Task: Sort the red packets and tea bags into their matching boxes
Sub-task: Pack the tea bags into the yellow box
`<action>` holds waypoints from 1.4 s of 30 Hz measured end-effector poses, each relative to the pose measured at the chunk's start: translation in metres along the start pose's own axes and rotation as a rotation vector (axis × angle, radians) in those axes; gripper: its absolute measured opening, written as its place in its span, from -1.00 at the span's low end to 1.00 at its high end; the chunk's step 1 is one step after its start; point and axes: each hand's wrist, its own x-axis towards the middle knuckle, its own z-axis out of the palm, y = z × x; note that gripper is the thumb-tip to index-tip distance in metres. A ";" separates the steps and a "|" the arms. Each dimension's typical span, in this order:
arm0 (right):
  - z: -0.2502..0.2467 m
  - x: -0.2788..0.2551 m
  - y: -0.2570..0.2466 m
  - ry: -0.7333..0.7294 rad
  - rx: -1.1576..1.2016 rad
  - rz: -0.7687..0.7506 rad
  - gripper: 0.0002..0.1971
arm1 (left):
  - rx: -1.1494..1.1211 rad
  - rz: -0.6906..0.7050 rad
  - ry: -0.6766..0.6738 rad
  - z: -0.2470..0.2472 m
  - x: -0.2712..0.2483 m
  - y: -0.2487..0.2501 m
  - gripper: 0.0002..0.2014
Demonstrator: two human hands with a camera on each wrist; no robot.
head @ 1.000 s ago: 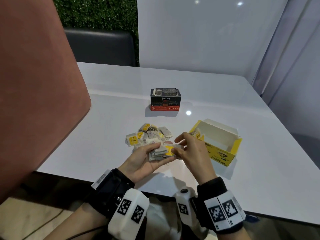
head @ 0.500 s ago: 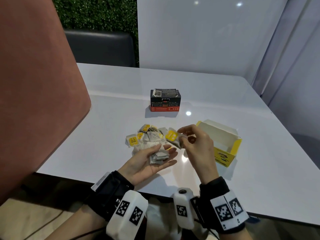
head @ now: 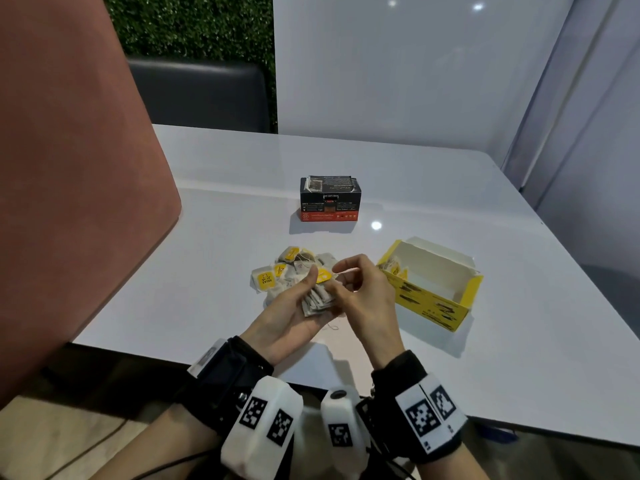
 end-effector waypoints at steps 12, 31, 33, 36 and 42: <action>-0.022 0.007 -0.007 -0.205 -0.114 -0.078 -0.77 | 0.156 -0.031 -0.078 -0.020 0.002 0.008 -0.61; -0.073 0.056 -0.037 -0.738 -0.594 -0.299 -0.48 | 0.924 -0.290 -0.486 0.028 0.034 0.030 -0.61; -0.082 0.061 -0.039 -0.715 -0.608 -0.319 -0.49 | 0.998 -0.263 -0.519 0.040 0.040 0.031 -0.57; -0.095 0.068 -0.039 -0.645 -0.621 -0.342 -0.54 | 1.052 -0.221 -0.545 0.052 0.052 0.027 -0.41; -0.138 0.097 -0.021 -0.457 -0.811 -0.391 -0.79 | 1.173 0.028 -0.161 0.046 0.070 0.026 -0.04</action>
